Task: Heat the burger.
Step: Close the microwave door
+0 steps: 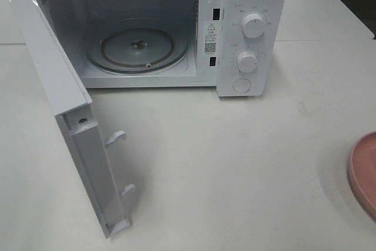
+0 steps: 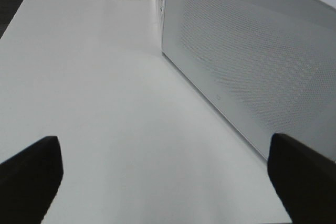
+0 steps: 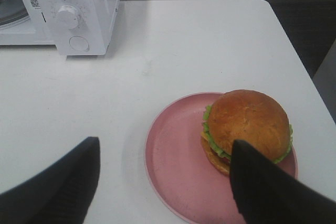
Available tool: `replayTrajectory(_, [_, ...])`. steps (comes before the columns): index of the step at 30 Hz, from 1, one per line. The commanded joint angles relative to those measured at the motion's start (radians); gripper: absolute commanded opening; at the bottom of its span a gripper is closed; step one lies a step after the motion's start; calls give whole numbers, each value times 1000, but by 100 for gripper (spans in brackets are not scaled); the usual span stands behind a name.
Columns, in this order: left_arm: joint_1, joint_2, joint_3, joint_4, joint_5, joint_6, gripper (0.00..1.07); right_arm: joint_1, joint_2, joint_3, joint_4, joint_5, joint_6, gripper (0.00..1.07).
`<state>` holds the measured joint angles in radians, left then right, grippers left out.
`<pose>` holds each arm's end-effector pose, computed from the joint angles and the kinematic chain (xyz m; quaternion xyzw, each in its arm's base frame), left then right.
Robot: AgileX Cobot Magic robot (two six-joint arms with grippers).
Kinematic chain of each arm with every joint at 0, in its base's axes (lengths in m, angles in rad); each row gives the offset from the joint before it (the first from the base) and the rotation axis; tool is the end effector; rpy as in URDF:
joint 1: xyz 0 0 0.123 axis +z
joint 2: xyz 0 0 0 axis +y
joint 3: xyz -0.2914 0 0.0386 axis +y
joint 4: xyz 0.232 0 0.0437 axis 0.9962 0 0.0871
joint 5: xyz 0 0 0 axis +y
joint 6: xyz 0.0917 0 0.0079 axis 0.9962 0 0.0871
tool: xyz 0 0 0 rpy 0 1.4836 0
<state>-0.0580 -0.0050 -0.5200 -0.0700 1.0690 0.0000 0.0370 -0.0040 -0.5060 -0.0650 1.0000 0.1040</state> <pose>-0.0306 -0.0039 0.2737 0.0265 0.8479 -0.0502 0.5271 -0.0257 -0.0060 0.2758 0.0284 0.8333 0.0064 0.5520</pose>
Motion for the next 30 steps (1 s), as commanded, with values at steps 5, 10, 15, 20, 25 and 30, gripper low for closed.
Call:
replayTrajectory(5, [3,-6,4,2,-2,0,98,-4,-27,3,4,-2,-14,68])
replayTrajectory(10, [3,-6,4,2,-2,0,98,-4,-27,3,4,-2,-14,68])
replayTrajectory(15, [3,-6,-6,-6,-10,0,98,-4,-27,3,4,-2,-14,68])
replayTrajectory(20, [3,55,-52,26,-34,-6,94,-4,-27,3,4,-2,-14,68])
replayTrajectory(25, [3,135,-52,9,-96,-6,64,-4,-27,3,4,-2,-14,68])
replayTrajectory(30, [3,209,-52,-12,-162,-6,23,-4,-27,3,4,-2,-13,68])
